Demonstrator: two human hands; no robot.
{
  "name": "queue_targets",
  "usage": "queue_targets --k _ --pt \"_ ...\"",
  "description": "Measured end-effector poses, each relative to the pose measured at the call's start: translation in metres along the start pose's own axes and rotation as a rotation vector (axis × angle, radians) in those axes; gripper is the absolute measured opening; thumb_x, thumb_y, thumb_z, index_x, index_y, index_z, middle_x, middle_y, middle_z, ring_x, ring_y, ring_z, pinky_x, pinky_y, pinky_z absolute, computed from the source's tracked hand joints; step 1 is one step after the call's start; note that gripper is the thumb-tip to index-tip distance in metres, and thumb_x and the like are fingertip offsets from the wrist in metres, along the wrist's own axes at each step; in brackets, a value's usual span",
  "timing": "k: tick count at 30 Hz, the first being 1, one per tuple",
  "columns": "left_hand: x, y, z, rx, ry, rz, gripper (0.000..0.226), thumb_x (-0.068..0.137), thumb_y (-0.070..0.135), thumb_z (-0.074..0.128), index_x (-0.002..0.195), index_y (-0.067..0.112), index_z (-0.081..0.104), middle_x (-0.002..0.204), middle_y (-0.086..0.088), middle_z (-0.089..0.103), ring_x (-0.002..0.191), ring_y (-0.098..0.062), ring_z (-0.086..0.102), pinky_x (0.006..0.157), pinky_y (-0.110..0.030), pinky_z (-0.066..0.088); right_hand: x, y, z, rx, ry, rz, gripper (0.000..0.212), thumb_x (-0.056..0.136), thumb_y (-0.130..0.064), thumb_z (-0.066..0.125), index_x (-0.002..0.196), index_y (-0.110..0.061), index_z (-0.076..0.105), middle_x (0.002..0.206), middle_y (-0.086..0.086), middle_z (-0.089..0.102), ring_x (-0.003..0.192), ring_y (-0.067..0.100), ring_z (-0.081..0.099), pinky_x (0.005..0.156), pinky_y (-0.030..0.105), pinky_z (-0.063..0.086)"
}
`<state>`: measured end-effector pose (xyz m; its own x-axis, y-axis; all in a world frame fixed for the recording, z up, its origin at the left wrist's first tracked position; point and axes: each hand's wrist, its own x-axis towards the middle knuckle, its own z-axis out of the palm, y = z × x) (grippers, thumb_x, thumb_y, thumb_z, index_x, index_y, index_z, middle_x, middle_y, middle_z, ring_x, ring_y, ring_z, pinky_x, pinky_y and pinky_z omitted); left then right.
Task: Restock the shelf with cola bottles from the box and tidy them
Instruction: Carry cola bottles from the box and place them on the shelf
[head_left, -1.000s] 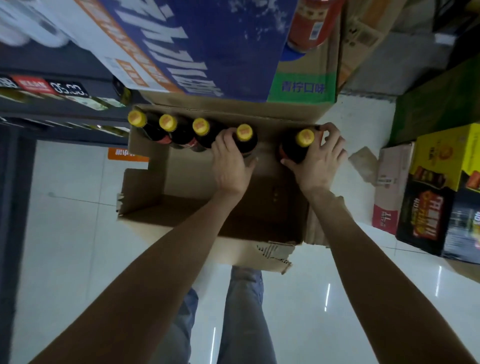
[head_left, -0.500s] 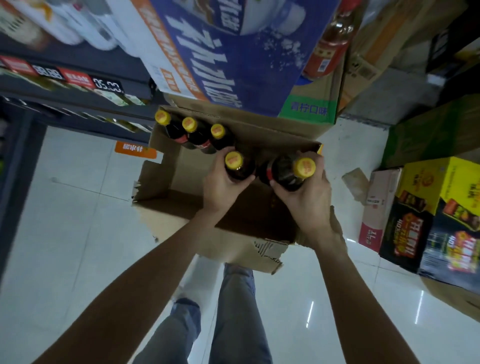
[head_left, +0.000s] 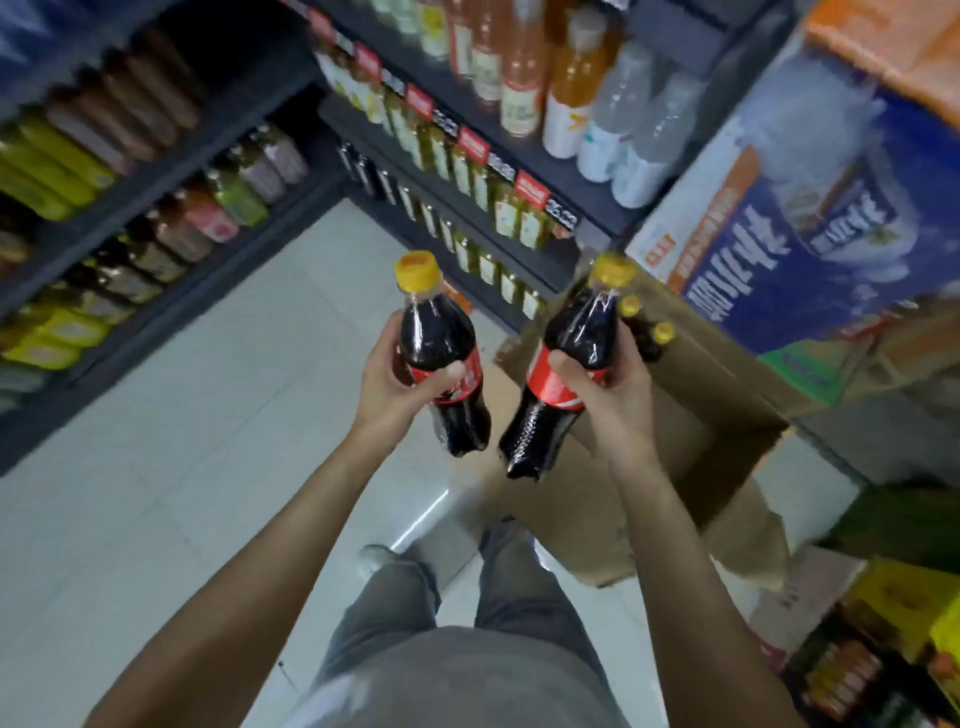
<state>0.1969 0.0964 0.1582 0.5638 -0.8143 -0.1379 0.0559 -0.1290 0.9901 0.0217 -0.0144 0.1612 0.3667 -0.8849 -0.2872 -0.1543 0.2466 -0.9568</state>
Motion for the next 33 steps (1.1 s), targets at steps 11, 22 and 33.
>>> queue_targets --k 11,22,33 --pt "-0.157 0.015 -0.286 0.298 0.495 0.072 0.061 0.055 0.046 0.076 0.109 0.042 0.047 0.108 0.007 0.058 0.094 0.001 0.057 0.081 -0.012 0.041 -0.078 -0.02 0.289 -0.315 -0.495 -0.188 0.063 0.064 -0.012 0.085 0.113 -0.023 0.048 0.108 -0.003 0.063 0.098 0.011 0.062 0.093 0.029 0.049" --pt "-0.256 0.019 -0.542 0.497 1.077 0.004 0.073 0.056 0.063 0.069 0.115 0.021 0.056 0.096 0.01 0.062 0.089 -0.007 0.062 0.081 -0.025 0.051 -0.17 -0.029 0.58 -0.366 -0.877 -0.429 0.056 0.062 -0.014 0.087 0.101 -0.021 0.048 0.095 -0.01 0.062 0.09 0.009 0.06 0.082 0.024 0.047" --pt "-0.22 0.077 -0.812 0.603 1.4 0.199 0.068 0.067 0.05 0.079 0.123 0.017 0.058 0.113 0.005 0.065 0.103 -0.006 0.061 0.088 -0.023 0.05 -0.189 -0.103 0.877 -0.263 -1.019 -0.714 0.056 0.063 -0.03 0.086 0.109 -0.027 0.054 0.105 -0.01 0.062 0.097 0.005 0.057 0.079 0.006 0.04"
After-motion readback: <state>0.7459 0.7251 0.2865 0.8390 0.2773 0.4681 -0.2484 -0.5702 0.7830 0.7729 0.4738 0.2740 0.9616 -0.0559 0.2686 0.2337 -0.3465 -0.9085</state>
